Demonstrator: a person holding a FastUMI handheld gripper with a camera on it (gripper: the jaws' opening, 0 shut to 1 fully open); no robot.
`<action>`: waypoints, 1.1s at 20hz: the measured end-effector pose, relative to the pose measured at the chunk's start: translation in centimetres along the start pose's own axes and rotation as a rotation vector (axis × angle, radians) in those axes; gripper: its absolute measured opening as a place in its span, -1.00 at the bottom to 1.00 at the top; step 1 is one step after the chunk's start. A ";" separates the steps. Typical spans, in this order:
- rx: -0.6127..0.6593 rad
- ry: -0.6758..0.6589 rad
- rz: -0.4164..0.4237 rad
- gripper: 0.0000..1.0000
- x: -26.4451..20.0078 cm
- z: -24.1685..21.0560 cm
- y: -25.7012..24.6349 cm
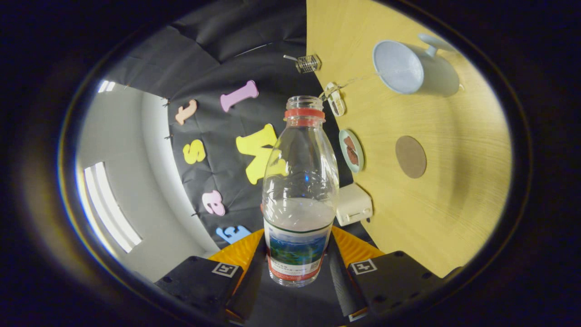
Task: Take the bottle from table, then pour the juice into the cup, finally place the bottle on the coaster
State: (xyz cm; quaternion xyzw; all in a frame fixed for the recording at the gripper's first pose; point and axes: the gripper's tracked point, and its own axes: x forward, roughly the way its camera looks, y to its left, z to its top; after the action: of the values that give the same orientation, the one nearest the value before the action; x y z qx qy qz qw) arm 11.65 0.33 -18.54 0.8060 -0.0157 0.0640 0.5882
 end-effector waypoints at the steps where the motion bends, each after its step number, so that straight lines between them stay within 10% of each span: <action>1: 0.001 -0.003 0.006 0.49 0.1 0.0 0.0; 22: 0.091 -0.027 0.061 0.49 0.0 0.4 1.4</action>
State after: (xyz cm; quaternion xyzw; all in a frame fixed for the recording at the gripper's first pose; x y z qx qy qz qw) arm 11.56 -0.47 -17.29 0.8318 -0.0454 0.0718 0.5485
